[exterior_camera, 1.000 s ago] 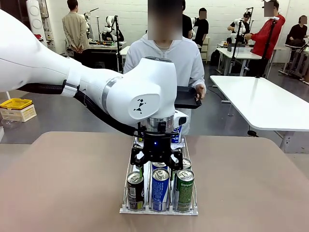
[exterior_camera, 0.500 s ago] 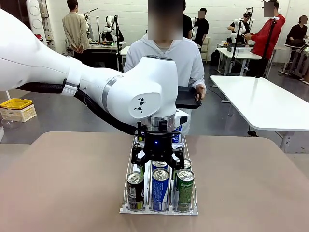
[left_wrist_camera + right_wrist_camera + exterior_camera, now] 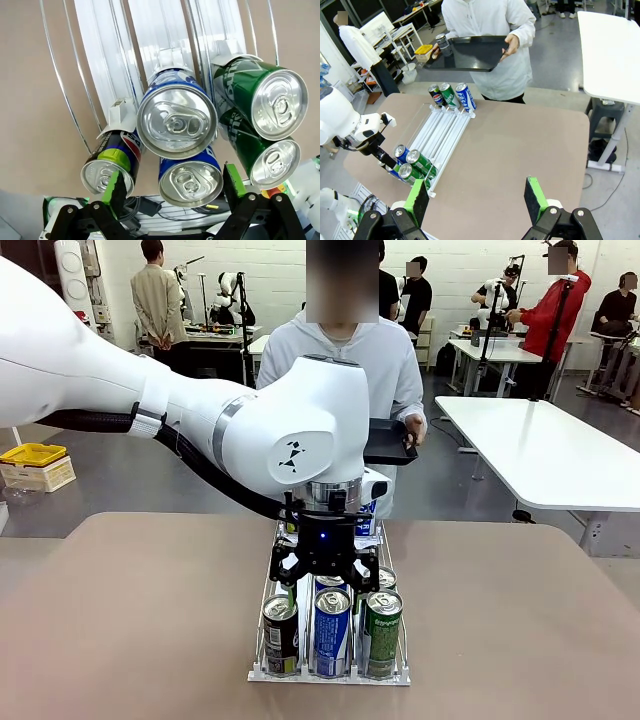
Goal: Retrieve and hand over the desired beverage to the person.
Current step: Pick up another can of the same type that the person held from the Automatic Can Dispenser.
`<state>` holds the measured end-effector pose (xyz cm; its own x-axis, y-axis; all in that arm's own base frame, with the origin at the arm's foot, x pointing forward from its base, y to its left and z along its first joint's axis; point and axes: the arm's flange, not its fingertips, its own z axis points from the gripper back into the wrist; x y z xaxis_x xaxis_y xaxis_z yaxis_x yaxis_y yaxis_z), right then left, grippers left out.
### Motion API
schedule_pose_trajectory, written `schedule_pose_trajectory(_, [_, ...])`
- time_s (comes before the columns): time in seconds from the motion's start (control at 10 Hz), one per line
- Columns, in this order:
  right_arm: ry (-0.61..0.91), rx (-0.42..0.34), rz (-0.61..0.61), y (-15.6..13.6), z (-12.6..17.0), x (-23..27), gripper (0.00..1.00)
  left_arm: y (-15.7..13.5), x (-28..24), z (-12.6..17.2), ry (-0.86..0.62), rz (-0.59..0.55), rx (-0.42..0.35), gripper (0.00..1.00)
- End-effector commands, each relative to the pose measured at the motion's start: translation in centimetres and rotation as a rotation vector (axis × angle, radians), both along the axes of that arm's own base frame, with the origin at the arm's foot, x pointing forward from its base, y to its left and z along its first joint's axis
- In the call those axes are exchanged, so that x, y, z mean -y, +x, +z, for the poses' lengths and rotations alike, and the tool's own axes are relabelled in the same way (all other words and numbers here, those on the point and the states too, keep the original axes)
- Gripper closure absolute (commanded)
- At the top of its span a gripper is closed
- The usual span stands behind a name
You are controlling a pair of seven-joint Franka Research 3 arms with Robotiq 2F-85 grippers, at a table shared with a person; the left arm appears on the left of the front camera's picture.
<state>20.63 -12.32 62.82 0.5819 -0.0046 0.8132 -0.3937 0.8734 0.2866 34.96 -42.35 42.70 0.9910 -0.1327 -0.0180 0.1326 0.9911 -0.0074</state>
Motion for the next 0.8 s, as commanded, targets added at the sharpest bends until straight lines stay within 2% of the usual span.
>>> schedule_pose_trajectory(0.0, [0.003,-0.001,0.002,0.1,-0.24,-0.07,0.0,0.06,0.42,0.33,0.004,0.024,-0.015,0.0])
schedule_pose_trajectory(0.1, [0.003,-0.001,0.002,0.1,-0.24,-0.07,0.0,0.07,0.48,0.35,-0.006,0.009,-0.012,0.6])
schedule_pose_trajectory(0.2, [0.003,-0.001,0.002,0.1,-0.24,-0.07,0.0,0.08,0.49,0.46,-0.012,0.005,-0.013,0.6])
schedule_pose_trajectory(0.3, [0.003,-0.001,0.002,0.1,-0.24,-0.07,0.0,0.07,0.5,0.51,-0.014,0.005,-0.012,1.0])
schedule_pose_trajectory(0.4, [0.003,-0.001,0.002,0.1,-0.24,-0.07,0.0,0.12,0.49,0.53,-0.012,0.007,-0.009,0.65])
schedule_pose_trajectory(0.5, [0.003,-0.001,0.002,0.1,-0.24,-0.07,0.0,0.15,0.5,0.53,-0.011,0.008,-0.01,1.0])
schedule_pose_trajectory(0.7, [0.003,-0.001,0.002,0.1,-0.24,-0.07,0.0,0.16,0.53,0.53,-0.006,0.01,-0.01,1.0])
